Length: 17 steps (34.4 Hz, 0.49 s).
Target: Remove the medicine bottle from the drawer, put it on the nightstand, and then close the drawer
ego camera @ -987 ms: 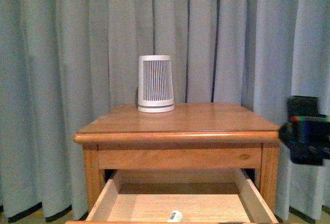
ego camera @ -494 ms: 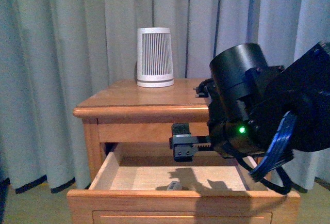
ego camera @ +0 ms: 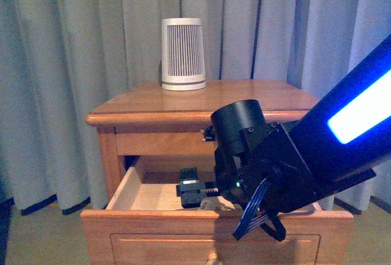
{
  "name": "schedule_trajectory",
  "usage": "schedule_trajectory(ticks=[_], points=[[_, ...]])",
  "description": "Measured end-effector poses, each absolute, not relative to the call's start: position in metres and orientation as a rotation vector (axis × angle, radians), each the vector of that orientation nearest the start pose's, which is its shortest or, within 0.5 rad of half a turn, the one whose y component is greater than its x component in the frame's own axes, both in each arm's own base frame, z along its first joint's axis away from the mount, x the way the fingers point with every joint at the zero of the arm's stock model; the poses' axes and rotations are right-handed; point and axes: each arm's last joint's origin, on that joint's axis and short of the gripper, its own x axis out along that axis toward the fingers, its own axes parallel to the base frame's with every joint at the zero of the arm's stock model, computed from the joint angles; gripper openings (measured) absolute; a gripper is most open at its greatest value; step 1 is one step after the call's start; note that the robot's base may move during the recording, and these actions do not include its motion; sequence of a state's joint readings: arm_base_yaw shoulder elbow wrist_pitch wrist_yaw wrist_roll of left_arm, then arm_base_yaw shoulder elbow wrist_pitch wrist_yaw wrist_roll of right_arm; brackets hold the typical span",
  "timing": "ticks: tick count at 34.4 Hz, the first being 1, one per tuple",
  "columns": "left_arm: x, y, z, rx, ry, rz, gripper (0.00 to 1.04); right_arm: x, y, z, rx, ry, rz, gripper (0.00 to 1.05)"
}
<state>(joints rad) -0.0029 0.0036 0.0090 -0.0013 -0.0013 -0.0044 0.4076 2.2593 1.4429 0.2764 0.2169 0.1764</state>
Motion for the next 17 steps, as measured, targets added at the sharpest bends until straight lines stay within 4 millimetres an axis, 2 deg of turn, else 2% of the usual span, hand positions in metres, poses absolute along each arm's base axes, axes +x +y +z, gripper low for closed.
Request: schedule_trajectory(ticks=[5, 13, 17], points=[[0.097, 0.0, 0.166, -0.004, -0.004, -0.002, 0.98, 0.457, 0.191, 0.109, 0.01, 0.552, 0.136, 0.98], [0.097, 0.0, 0.166, -0.004, -0.004, -0.002, 0.98, 0.471, 0.201, 0.107, 0.019, 0.592, 0.152, 0.98], [0.097, 0.0, 0.166, -0.004, -0.004, -0.002, 0.98, 0.482, 0.209, 0.103, 0.018, 0.669, 0.14, 0.98]])
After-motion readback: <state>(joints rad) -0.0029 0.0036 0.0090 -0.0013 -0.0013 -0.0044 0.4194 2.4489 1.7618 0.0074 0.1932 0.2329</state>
